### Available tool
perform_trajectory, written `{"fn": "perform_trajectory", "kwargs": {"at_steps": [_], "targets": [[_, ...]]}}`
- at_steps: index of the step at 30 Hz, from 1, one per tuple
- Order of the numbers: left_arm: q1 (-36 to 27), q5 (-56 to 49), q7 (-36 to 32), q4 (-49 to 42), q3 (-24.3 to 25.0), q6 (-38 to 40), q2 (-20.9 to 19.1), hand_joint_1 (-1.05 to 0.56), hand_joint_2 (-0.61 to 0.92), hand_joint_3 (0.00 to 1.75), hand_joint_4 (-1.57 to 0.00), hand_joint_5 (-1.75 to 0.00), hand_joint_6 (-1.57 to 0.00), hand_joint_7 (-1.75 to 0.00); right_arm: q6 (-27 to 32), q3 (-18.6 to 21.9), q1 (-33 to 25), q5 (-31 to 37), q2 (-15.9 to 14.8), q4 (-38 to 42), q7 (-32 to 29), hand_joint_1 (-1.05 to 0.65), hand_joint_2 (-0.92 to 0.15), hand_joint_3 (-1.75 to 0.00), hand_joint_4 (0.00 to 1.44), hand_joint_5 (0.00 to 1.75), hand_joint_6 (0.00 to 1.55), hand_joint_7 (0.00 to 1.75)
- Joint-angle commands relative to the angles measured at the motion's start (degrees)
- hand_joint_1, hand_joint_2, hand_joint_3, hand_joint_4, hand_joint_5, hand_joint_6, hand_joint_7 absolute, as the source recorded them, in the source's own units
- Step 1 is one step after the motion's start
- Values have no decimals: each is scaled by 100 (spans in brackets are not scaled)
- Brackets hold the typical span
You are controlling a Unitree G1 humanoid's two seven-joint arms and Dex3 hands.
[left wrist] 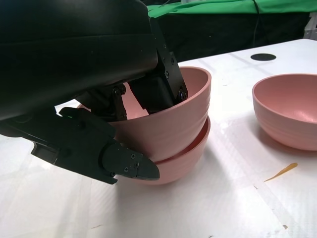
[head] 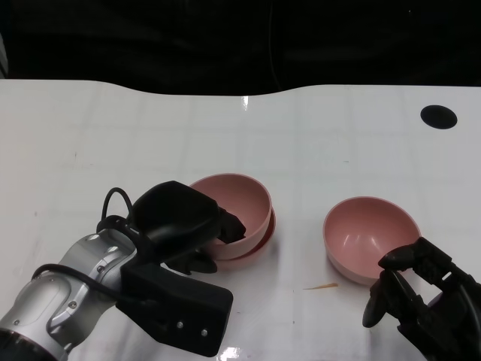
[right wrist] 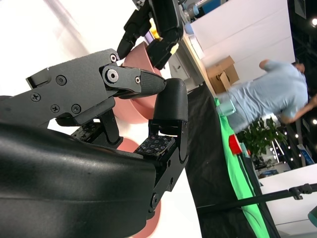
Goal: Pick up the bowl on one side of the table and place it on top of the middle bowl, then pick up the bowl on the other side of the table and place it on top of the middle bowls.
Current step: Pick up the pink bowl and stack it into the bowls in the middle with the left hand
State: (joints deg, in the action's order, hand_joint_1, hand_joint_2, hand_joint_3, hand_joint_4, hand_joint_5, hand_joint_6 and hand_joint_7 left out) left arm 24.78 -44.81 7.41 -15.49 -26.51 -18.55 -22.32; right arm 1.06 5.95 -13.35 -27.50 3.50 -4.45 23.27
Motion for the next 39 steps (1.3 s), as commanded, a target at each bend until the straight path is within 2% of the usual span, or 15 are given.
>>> {"fn": "perform_trajectory", "kwargs": {"at_steps": [1, 2, 5, 11, 14, 16, 17, 22, 26, 30, 39], "targets": [[142, -37, -111, -107, -14, -63, -26, -24, 92, 29, -84, -100, -113, -3, -59, 48, 12, -34, -28, 6, -9, -15, -79, -56, 83, 162, 83, 124], [151, -53, -110, -118, -22, -65, -32, -25, 92, 29, -88, -81, -111, -2, -41, 45, 11, -35, -27, -7, -20, -15, -80, -55, 83, 163, 83, 124], [160, -133, -89, -109, -50, -31, -53, -26, 92, 31, -93, -58, -109, 0, -86, 46, 17, -37, -17, 18, 9, -14, -80, -56, 83, 163, 82, 125], [169, -287, -221, -165, -91, -67, -51, -29, 92, 26, -88, -46, -105, 0, -61, 47, 14, -30, -17, 9, -20, -14, -79, -57, 83, 162, 82, 125], [159, -374, -340, -195, -123, -96, -61, -36, 92, 25, -82, -17, -95, 0, -140, 48, 21, -4, -9, 63, 9, -13, -80, -58, 83, 163, 82, 126], [157, -400, -377, -217, -143, -106, -67, -40, 92, 26, -79, -11, -92, 0, -154, 47, 20, -11, -10, 78, 21, -13, -79, -58, 83, 163, 82, 126], [161, -435, -393, -228, -164, -102, -75, -47, 92, 27, -71, -6, -86, 0, -141, 46, 17, -19, -14, 71, 17, -13, -79, -59, 82, 163, 82, 127], [157, -547, -522, -326, -218, -77, -74, -66, 92, 31, -51, 0, -71, 0, -111, 47, 15, -22, -27, 47, -4, -13, -78, -60, 82, 163, 82, 127], [157, -538, -579, -490, -240, -66, -50, -81, 92, 41, -34, 0, -60, 0, -114, 46, 3, -14, -17, 32, -29, -14, -77, -61, 84, 163, 82, 126], [159, -525, -616, -645, -272, -53, -36, -85, 92, 46, -24, 0, -54, 0, -148, 55, 6, -22, -26, 65, 12, -15, -77, -60, 82, 164, 81, 126], [165, -497, -610, -784, -297, -55, -58, -83, 92, 47, -22, -1, -52, 0, -90, 88, 14, -88, -40, 85, 41, -14, -79, -58, 82, 163, 81, 126]]}}
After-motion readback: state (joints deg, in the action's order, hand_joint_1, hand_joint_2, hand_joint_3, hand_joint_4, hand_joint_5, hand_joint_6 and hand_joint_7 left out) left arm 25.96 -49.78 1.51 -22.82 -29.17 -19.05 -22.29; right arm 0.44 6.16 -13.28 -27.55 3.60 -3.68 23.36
